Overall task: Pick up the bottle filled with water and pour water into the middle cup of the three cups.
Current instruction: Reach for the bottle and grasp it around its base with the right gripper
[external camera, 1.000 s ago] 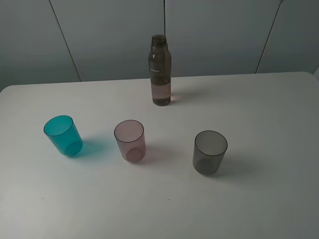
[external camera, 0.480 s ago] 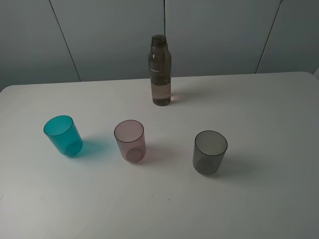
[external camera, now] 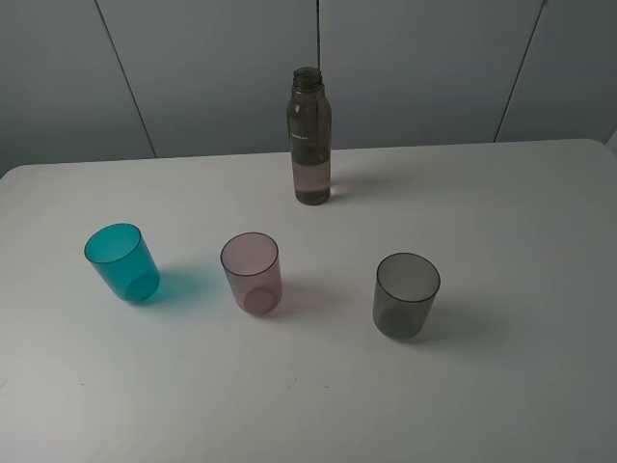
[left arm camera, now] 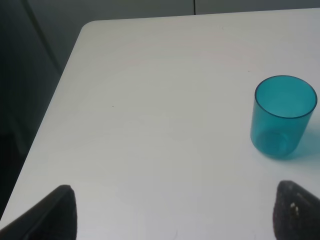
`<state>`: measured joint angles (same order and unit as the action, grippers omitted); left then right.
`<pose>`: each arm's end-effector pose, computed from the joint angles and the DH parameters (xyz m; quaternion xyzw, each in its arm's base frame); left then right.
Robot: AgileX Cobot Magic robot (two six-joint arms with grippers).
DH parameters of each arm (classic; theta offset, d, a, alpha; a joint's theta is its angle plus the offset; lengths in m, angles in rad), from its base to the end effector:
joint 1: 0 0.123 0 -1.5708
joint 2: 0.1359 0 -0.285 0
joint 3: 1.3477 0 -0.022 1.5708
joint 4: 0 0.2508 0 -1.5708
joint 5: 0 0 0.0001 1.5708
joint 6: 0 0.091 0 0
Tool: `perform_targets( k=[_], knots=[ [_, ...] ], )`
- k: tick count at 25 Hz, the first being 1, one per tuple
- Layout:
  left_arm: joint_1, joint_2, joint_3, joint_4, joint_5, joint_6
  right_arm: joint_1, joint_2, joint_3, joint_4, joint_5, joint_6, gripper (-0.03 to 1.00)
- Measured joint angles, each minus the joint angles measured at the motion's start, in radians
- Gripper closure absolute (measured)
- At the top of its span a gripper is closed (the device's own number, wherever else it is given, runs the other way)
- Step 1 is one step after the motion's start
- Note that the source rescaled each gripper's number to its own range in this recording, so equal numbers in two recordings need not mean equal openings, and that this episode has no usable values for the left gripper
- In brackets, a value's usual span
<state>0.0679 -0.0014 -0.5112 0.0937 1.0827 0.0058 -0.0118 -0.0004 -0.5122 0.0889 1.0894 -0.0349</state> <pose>-0.0080 0.0070 0.2789 -0.0291 0.8542 0.0658 0.5149 -0.0076 0.0073 0.2786 -0.0125 0.8565 0.0323 0.5150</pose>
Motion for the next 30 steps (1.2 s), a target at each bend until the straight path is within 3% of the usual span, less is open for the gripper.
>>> perform_targets(
  k=[23,30],
  knots=[
    [0.000,0.000,0.000,0.000,0.000,0.000,0.000,0.009,-0.008,0.060,0.000,0.000,-0.03],
    [0.000,0.000,0.000,0.000,0.000,0.000,0.000,0.259,-0.168,-0.007,-0.032,-0.035,-0.03]
  ],
)
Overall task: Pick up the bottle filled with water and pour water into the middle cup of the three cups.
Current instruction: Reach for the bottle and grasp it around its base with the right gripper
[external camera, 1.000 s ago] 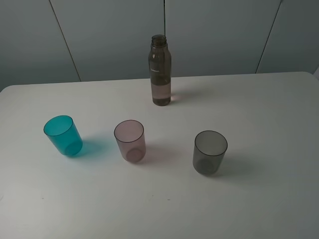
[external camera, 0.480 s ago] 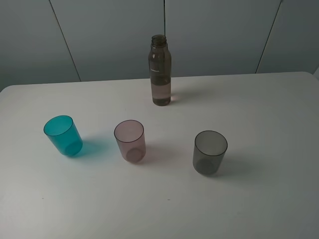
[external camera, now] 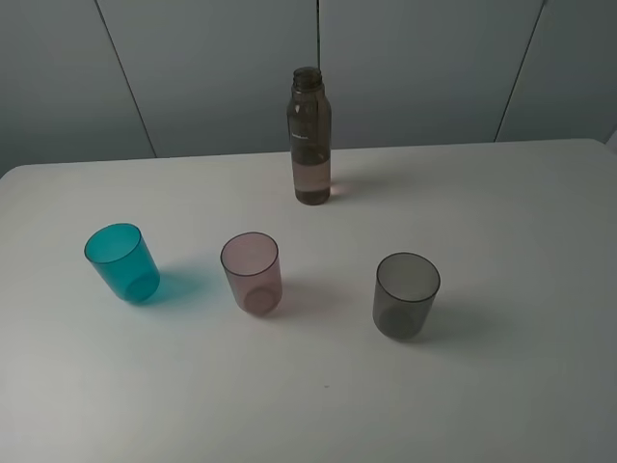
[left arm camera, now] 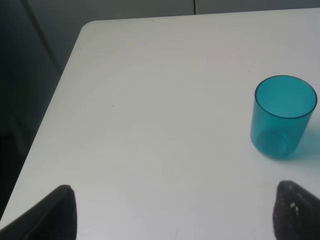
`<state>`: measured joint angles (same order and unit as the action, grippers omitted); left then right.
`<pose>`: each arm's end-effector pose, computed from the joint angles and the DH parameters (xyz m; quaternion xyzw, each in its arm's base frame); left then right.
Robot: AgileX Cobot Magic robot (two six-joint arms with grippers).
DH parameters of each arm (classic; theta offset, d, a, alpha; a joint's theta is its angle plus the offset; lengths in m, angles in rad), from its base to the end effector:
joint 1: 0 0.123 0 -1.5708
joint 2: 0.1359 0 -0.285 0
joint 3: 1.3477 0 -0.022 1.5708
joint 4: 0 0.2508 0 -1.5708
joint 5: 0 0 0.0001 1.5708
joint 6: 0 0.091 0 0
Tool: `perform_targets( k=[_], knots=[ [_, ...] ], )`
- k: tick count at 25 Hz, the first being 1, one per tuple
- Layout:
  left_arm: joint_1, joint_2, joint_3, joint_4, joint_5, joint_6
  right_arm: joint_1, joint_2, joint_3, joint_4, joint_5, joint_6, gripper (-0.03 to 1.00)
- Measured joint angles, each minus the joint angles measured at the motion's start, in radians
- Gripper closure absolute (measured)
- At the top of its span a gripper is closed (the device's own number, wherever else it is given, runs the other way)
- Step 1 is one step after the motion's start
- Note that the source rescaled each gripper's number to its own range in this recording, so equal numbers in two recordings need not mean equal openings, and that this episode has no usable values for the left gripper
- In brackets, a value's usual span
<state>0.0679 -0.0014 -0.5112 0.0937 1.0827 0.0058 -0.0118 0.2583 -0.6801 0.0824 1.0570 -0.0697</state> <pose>-0.0080 0.0070 0.2789 -0.0291 0.8542 0.0658 0.5149 0.0227 0.0063 0.3266 -0.0251 0.8710 0.0212 0.4903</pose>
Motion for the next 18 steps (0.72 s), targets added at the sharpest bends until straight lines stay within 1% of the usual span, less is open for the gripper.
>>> perform_targets(
  k=[1,3,5,7,10,13,16,18],
  knots=[
    [0.000,0.000,0.000,0.000,0.000,0.000,0.000,0.051,-0.018,-0.002,-0.019,-0.016,-0.03],
    [0.000,0.000,0.000,0.000,0.000,0.000,0.000,0.144,-0.050,-0.001,-0.093,-0.056,-0.03],
    [0.000,0.000,0.000,0.000,0.000,0.000,0.000,0.244,-0.063,0.015,-0.197,-0.091,-0.03],
    [0.000,0.000,0.000,0.000,0.000,0.000,0.000,0.334,-0.067,0.037,-0.325,-0.115,-0.03],
    [0.000,0.000,0.000,0.000,0.000,0.000,0.005,0.479,-0.071,0.061,-0.459,-0.151,-0.03],
    [0.000,0.000,0.000,0.000,0.000,0.000,0.081,0.630,-0.071,0.063,-0.531,-0.212,-0.03],
    [0.000,0.000,0.000,0.000,0.000,0.000,0.176,0.782,-0.071,0.072,-0.600,-0.283,-0.03],
    [0.000,0.000,0.000,0.000,0.000,0.000,0.216,0.883,-0.071,0.085,-0.670,-0.306,-0.03]
  ],
)
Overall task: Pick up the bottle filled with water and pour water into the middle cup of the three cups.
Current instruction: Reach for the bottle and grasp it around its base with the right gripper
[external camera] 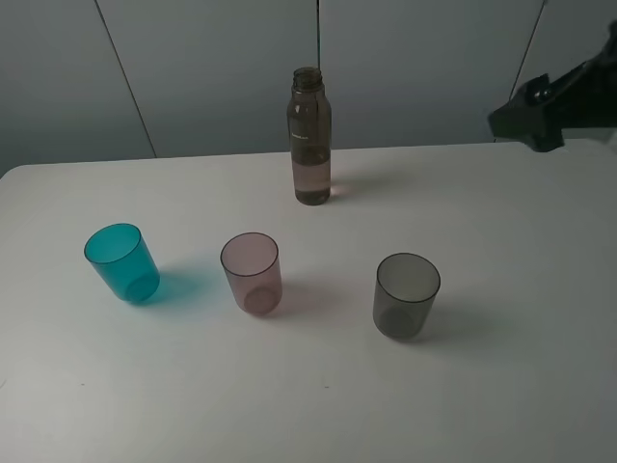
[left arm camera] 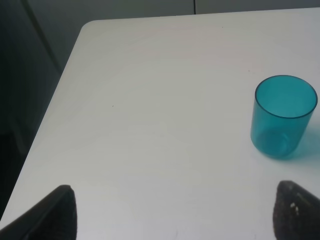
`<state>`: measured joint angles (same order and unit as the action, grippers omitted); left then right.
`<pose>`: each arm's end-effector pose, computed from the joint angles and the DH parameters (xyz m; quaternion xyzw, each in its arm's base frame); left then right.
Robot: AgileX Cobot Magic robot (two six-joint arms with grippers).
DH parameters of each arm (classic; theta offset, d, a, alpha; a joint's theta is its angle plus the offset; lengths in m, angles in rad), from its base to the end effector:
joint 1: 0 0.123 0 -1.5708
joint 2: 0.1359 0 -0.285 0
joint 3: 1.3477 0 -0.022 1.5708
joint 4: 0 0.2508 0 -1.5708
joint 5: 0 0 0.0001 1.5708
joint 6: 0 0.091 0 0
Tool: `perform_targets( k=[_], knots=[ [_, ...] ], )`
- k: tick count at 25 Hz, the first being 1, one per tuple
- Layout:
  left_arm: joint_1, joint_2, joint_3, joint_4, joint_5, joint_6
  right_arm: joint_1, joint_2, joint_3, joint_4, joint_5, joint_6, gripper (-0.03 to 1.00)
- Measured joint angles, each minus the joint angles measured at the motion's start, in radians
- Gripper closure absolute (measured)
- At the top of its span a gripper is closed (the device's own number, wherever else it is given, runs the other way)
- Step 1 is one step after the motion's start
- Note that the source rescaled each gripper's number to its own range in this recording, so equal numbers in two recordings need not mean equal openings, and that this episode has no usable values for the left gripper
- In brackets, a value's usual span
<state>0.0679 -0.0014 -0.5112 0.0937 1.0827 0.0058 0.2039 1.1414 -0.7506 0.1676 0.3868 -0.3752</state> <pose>-0.0080 0.0070 0.2789 -0.0291 0.8542 0.0658 0.5149 0.2277 0.0529 0.2843 -0.2031 0.8801 0.0250 0.4283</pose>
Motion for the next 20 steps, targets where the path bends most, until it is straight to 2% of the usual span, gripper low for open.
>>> perform_targets(
  k=[4,7,12,20],
  knots=[
    [0.000,0.000,0.000,0.000,0.000,0.000,0.039,0.185,0.000,0.017,-0.151,-0.010,-0.03],
    [0.000,0.000,0.000,0.000,0.000,0.000,0.059,0.305,-0.017,0.031,-0.222,-0.013,-0.03],
    [0.000,0.000,0.000,0.000,0.000,0.000,0.095,0.489,-0.121,0.033,-0.265,-0.015,-0.03],
    [0.000,0.000,0.000,0.000,0.000,-0.006,0.163,0.705,-0.250,0.022,-0.276,-0.015,-0.03]
  ],
)
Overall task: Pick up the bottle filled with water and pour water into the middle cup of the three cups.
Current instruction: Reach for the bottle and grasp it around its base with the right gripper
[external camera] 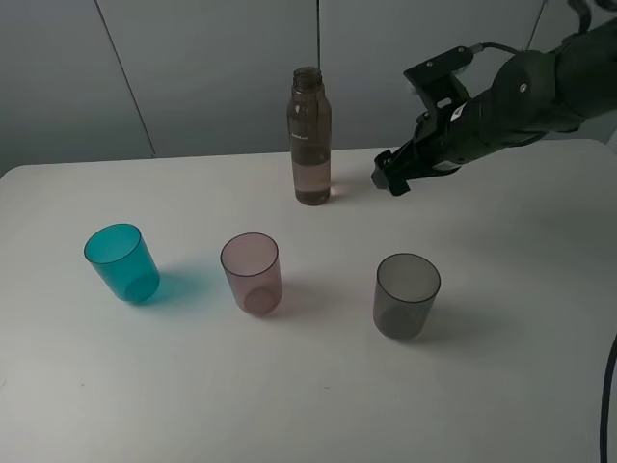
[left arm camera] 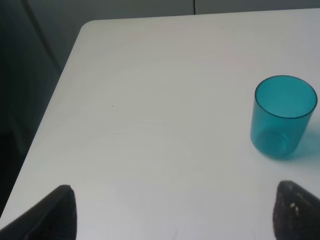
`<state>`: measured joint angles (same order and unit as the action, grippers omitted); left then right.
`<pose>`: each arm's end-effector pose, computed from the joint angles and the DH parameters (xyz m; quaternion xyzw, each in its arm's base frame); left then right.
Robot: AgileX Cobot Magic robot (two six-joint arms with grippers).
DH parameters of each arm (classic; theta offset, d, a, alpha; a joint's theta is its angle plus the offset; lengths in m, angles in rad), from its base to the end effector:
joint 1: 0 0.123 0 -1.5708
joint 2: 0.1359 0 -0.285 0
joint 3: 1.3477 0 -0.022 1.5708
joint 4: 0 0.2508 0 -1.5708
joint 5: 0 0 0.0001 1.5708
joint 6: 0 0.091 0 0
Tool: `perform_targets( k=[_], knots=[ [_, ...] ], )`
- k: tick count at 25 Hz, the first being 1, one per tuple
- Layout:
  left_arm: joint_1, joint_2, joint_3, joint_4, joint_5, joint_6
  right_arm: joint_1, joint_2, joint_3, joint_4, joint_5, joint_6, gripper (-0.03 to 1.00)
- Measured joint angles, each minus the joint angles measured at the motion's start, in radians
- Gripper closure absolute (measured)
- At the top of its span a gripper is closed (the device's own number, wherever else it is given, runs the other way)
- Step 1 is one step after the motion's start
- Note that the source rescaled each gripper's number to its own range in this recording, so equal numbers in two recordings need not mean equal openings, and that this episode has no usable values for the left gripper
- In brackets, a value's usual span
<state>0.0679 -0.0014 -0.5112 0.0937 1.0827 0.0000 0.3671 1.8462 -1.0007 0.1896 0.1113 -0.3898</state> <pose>-0.0080 0.0070 0.2789 -0.0316 0.8542 0.0643 0.5151 0.3446 0.1346 0.1583 -0.2667 0.9001 0.0383 0.3424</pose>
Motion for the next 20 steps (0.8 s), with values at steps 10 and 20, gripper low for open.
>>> perform_targets(
  k=[10,20],
  knots=[
    [0.000,0.000,0.000,0.000,0.000,0.000,0.049,0.074,-0.026,-0.276,-0.140,0.365,-0.03],
    [0.000,0.000,0.000,0.000,0.000,0.000,0.050,0.089,-0.029,-0.415,-0.209,0.556,-0.03]
  ],
)
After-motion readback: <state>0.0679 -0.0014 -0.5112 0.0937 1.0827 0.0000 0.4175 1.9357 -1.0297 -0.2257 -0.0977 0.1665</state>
